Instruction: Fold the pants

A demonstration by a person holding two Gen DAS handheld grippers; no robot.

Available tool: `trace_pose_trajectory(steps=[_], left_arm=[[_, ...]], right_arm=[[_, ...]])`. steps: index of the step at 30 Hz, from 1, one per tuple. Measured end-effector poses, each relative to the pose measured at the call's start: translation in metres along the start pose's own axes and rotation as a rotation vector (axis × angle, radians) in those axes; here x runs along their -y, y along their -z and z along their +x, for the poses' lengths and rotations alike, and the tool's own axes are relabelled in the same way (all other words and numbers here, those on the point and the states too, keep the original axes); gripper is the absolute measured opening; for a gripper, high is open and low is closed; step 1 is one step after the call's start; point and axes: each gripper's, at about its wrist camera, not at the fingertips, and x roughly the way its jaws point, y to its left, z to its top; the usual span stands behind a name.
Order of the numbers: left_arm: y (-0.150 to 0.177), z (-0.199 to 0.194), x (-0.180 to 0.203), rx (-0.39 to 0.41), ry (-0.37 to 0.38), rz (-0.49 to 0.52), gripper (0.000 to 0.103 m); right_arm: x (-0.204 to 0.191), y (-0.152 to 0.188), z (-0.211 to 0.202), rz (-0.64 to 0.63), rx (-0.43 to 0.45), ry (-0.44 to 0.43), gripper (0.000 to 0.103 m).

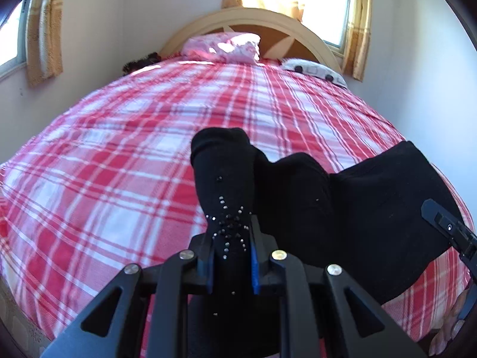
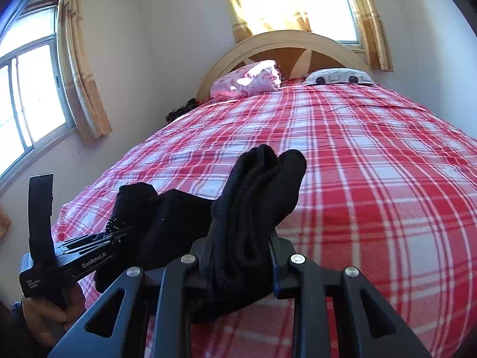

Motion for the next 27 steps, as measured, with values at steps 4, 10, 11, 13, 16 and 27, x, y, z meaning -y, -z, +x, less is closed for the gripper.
trace_pose_trajectory(steps=[4,10,11,13,16,27], left_arm=[[-0.016,0.006,-0.023,0.033,-0.087,-0.007,0.019],[-0.038,0.019,-0.053,0.062,-0.197,-0.033,0.019],[-0.042,0.020,-0.058,0.072,-0.214,-0.036,0.019],[-0.051,0.022,-0.065,0.095,-0.241,-0.042,0.019],[-0.062,0.028,-0.076,0.121,-0.284,-0.038,0.019],[-0.078,0.092,-0.100,0.056,-0.389,-0.010,0.019]], right_arm=[[-0.024,-0.016,0.024,-0.032,0.012,-0.062,0.028],[-0.062,-0.041,0.068,-0.070,0.023,-0.130,0.028],[-0.069,-0.045,0.078,-0.084,0.025,-0.138,0.028],[-0.077,-0.051,0.091,-0.095,0.025,-0.146,0.028],[-0.088,-0.061,0.114,-0.112,0.033,-0.144,0.028],[-0.098,-0.073,0.201,-0.041,-0.010,-0.100,0.028]])
